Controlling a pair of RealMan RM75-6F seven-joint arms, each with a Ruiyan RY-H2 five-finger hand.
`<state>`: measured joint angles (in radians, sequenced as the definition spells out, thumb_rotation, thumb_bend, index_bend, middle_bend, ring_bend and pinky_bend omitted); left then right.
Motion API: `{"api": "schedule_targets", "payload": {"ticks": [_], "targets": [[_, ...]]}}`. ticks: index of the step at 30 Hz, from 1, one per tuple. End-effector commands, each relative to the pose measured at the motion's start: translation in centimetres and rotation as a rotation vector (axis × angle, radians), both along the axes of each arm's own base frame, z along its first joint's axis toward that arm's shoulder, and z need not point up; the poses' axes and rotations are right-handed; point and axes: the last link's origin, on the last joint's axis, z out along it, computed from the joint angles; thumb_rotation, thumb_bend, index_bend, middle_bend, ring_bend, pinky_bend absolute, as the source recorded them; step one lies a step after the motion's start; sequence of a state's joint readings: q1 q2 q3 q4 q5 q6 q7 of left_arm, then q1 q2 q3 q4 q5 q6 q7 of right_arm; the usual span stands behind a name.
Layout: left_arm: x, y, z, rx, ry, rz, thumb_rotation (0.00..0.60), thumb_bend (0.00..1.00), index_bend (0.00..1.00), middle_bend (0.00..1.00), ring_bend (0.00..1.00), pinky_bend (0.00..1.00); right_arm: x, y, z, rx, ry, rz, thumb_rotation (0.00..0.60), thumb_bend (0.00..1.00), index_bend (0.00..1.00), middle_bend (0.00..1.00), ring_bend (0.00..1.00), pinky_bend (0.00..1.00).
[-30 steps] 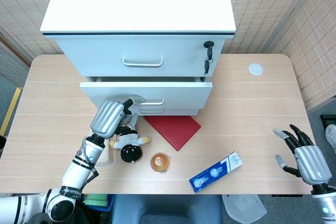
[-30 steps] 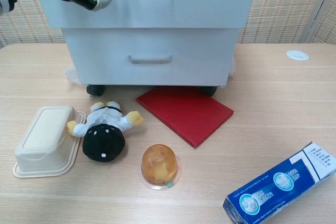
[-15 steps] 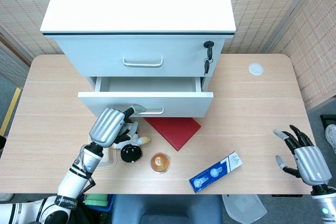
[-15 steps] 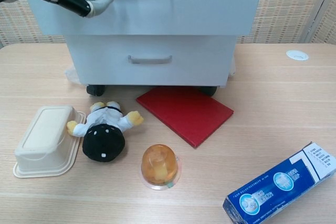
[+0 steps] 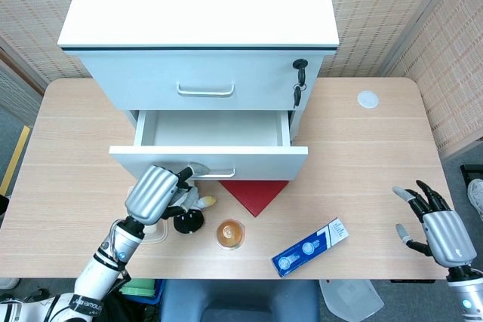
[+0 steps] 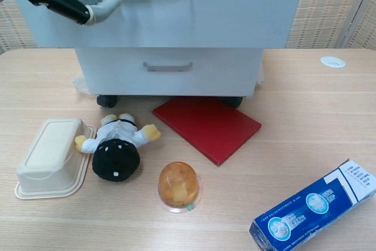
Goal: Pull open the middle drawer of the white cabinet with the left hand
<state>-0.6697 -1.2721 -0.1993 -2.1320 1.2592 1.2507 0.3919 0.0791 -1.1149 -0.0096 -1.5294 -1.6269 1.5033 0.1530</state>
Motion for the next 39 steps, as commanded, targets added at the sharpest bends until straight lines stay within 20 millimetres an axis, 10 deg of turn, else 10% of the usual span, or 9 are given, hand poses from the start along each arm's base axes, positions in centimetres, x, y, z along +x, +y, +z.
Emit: {"api": "schedule_targets", "payload": {"ticks": [1, 39], "targets": [[-0.1, -0.5, 0.0, -0.006, -0.001, -0.008, 0.6, 0.53, 0.32, 0.95, 1.0, 1.0, 0.0, 0.0, 0.0, 0.0, -0.001, 0.0, 0.6, 0.33, 0.17, 0.22, 0.11, 0.14], [-2.0, -5.2, 2.9, 0.111, -0.061, -0.07, 0.6, 0.53, 0.41, 0.82, 0.92, 1.0, -0.1, 0.1, 0.1, -0.007, -0.003, -0.002, 0.6, 0.33, 0.17, 0.22, 0.11, 0.14]]}}
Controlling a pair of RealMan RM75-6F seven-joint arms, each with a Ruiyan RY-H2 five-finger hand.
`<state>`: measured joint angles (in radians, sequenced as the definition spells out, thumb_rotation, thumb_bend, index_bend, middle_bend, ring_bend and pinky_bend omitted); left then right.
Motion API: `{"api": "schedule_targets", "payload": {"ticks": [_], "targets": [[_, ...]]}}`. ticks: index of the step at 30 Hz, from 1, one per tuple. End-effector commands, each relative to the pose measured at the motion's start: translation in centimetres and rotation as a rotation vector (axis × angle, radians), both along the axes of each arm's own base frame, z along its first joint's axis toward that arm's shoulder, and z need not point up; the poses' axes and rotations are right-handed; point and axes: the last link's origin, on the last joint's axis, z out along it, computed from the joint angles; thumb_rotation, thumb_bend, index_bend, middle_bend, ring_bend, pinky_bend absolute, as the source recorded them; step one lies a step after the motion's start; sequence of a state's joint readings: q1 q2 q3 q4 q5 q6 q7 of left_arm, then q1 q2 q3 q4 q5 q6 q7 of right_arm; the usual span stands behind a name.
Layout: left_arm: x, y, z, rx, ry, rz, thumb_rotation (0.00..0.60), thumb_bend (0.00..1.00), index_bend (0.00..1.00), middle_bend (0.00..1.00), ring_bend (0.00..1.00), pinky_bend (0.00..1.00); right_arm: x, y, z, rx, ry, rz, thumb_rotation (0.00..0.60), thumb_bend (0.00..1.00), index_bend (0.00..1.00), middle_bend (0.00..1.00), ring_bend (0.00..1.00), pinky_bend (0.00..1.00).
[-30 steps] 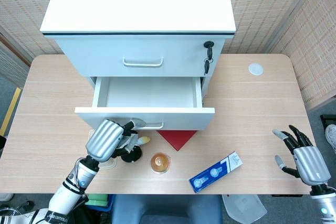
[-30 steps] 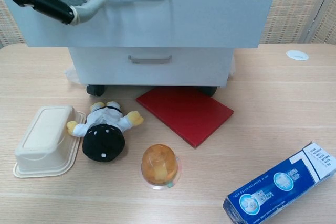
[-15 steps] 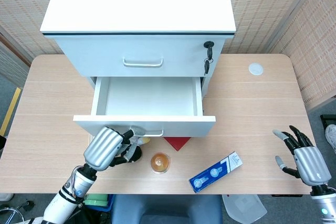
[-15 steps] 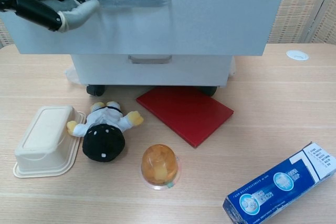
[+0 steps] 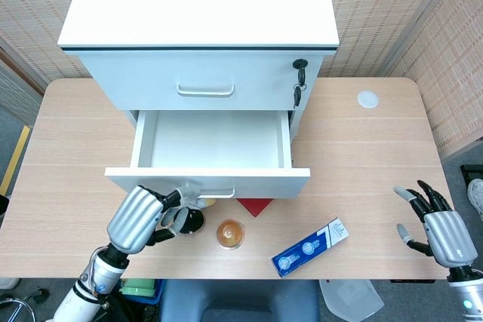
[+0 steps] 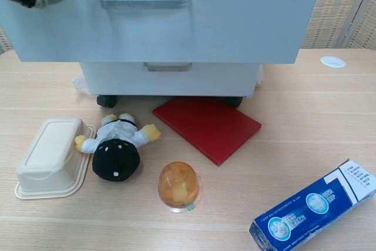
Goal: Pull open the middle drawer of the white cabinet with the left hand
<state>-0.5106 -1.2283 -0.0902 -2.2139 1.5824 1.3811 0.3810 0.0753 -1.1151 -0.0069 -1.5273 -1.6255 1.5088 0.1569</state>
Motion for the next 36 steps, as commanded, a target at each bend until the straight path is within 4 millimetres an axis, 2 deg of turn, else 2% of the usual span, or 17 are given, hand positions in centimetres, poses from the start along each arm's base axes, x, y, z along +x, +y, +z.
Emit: {"api": "schedule_targets", "payload": {"ticks": [1, 4, 8, 19, 25, 29, 31, 34, 36], "targets": [[-1.3, -0.4, 0.5, 0.029, -0.002, 0.022, 0.6, 0.53, 0.45, 0.82, 0.91, 1.0, 0.0, 0.0, 0.0, 0.001, -0.001, 0.001, 0.6, 0.33, 0.17, 0.22, 0.11, 0.14], [-2.8, -0.5, 0.8, 0.06, 0.019, 0.054, 0.6, 0.53, 0.57, 0.82, 0.89, 1.0, 0.0, -0.1, 0.0, 0.0, -0.002, 0.003, 0.6, 0.33, 0.17, 0.22, 0.11, 0.14], [-5.1, -0.8, 1.1, 0.088, 0.053, 0.112, 0.6, 0.53, 0.65, 0.82, 0.88, 1.0, 0.1, -0.1, 0.0, -0.001, -0.003, 0.006, 0.6, 0.33, 0.17, 0.22, 0.11, 0.14], [-11.3, -2.8, 2.0, 0.095, 0.178, 0.315, 0.6, 0.53, 0.67, 0.82, 0.86, 1.0, 0.2, -0.6, -0.2, 0.008, -0.003, 0.01, 0.6, 0.33, 0.17, 0.22, 0.11, 0.14], [-15.0, -3.2, 2.6, 0.14, 0.25, 0.464, 0.6, 0.53, 0.65, 0.79, 0.82, 0.85, 0.1, -0.8, -0.5, 0.017, -0.004, 0.011, 0.6, 0.33, 0.17, 0.22, 0.11, 0.14], [-17.5, -3.3, 3.1, 0.208, 0.287, 0.569, 0.6, 0.51, 0.58, 0.74, 0.75, 0.72, 0.1, -1.0, -0.4, 0.015, -0.003, 0.012, 0.6, 0.33, 0.17, 0.22, 0.11, 0.14], [-18.6, -3.4, 3.2, 0.225, 0.313, 0.603, 0.6, 0.46, 0.48, 0.65, 0.66, 0.62, 0.1, -1.0, -0.3, 0.013, -0.001, 0.012, 0.6, 0.33, 0.17, 0.22, 0.11, 0.14], [-20.1, -3.6, 3.2, 0.22, 0.376, 0.646, 0.6, 0.36, 0.24, 0.35, 0.4, 0.4, 0.1, -1.1, -0.3, 0.014, 0.0, 0.01, 0.6, 0.33, 0.17, 0.22, 0.11, 0.14], [-21.0, -3.6, 3.2, 0.214, 0.414, 0.668, 0.6, 0.34, 0.16, 0.22, 0.28, 0.3, 0.1, -1.1, -0.4, 0.021, 0.0, 0.005, 0.6, 0.33, 0.17, 0.22, 0.11, 0.14]]}}
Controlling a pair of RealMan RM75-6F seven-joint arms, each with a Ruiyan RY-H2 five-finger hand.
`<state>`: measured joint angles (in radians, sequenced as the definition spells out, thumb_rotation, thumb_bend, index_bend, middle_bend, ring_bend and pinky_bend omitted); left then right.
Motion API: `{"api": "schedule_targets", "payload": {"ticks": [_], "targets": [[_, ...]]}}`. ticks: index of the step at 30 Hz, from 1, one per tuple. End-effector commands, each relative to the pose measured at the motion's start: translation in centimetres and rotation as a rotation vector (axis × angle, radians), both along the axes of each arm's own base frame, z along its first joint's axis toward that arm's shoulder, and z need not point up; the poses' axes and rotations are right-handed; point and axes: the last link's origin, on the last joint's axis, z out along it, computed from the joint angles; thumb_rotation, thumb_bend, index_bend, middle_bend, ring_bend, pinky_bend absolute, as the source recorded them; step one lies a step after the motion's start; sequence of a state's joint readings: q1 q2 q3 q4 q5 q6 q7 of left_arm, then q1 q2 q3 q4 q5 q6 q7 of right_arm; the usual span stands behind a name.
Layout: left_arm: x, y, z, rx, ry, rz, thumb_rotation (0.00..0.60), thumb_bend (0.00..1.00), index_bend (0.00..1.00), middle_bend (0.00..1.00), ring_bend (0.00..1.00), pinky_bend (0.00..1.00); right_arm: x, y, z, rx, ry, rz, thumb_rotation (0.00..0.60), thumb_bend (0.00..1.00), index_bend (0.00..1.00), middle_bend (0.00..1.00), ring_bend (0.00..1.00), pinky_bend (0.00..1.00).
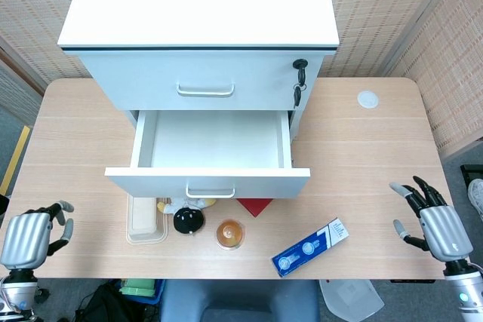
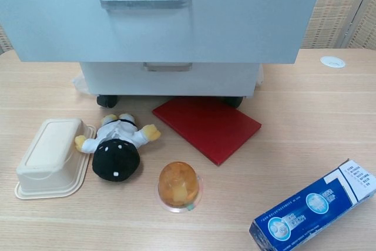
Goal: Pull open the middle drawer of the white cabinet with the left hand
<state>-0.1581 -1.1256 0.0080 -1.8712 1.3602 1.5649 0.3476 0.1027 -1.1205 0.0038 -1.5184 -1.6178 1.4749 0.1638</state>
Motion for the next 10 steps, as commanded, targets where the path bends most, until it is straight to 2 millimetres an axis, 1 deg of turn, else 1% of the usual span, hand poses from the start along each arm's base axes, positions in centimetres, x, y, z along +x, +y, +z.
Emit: {"api": "schedule_targets", "payload": {"ticks": [1, 3, 5, 10], "targets": [[-1.27, -0.04, -0.07, -0.009, 0.045, 0.041, 0.6, 0.33, 0.14, 0.18, 0.25, 0.27, 0.0, -0.04, -0.06, 0.005, 0.0, -0.003, 0.6, 0.33, 0.17, 0.22, 0.11, 0.14], [-1.6, 0.04, -0.17, -0.003, 0.052, 0.043, 0.6, 0.33, 0.13, 0.16, 0.23, 0.26, 0.05, -0.05, -0.03, 0.004, 0.0, -0.002, 0.6, 0.33, 0.17, 0.22, 0.11, 0.14], [-1.76, 0.2, -0.22, 0.005, 0.049, 0.043, 0.6, 0.33, 0.13, 0.16, 0.23, 0.26, 0.09, -0.06, 0.04, 0.0, -0.001, 0.0, 0.6, 0.33, 0.17, 0.22, 0.11, 0.14], [-1.54, 0.82, -0.25, 0.035, 0.043, 0.017, 0.6, 0.33, 0.13, 0.16, 0.23, 0.26, -0.01, 0.02, 0.12, -0.005, -0.001, -0.007, 0.6, 0.33, 0.17, 0.22, 0.11, 0.14]]}}
